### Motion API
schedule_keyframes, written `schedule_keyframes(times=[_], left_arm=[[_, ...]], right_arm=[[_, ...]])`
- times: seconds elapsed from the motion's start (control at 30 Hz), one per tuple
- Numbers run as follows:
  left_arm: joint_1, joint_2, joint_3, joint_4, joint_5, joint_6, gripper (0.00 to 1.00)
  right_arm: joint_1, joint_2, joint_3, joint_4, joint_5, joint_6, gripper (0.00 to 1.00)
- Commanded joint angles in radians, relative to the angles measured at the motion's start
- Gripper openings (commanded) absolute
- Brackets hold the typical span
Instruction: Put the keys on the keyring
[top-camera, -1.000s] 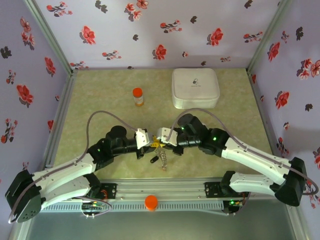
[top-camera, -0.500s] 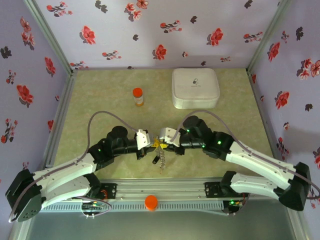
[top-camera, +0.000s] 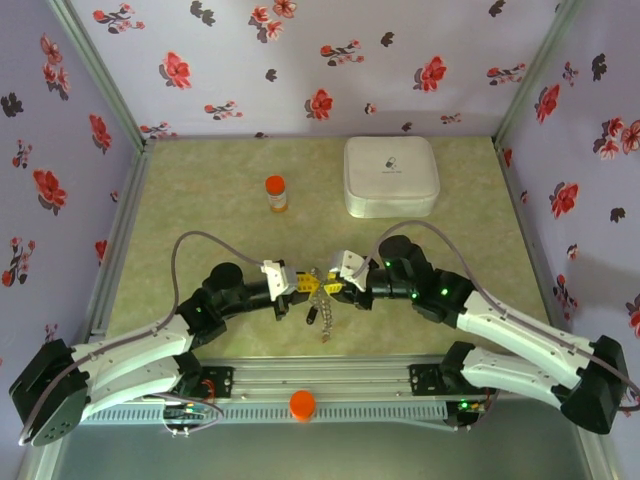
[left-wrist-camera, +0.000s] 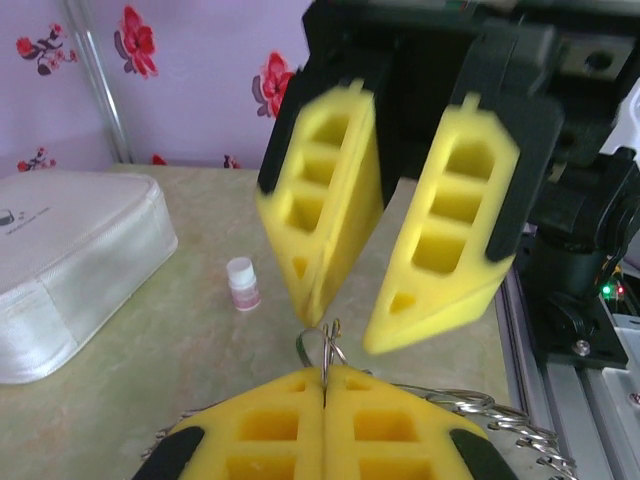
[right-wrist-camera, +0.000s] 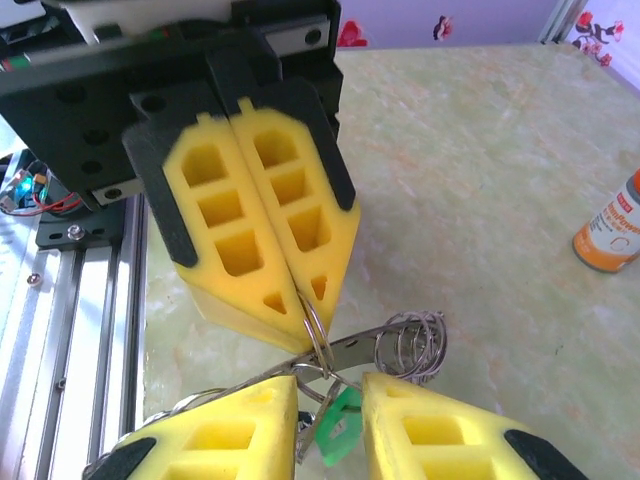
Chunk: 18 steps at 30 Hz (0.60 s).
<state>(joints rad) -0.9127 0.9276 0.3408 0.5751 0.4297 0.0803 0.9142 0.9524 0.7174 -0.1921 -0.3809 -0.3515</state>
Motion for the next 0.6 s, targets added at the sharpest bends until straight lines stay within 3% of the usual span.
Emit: schedule_keyframes(times=[0.0,0.4,0.57], left_arm=[[0.001,0.003,-0.008,0.107,0.026,-0.026,0.0],[0.0,-0.001,-0.012,0.125,0.039,-0.025,0.0],[0.002,-0.011,-0.034,0.204,0.056,-0.049,0.0]], right_arm=[[0.004,0.023,0.023,-0.041,0.034,-0.025,0.26],[0.004,0.033,0.044,-0.097,-0.029,-0.012,0.22],[0.004,0.035,0.048,-0.061,-0.037,-0.009,0.09]])
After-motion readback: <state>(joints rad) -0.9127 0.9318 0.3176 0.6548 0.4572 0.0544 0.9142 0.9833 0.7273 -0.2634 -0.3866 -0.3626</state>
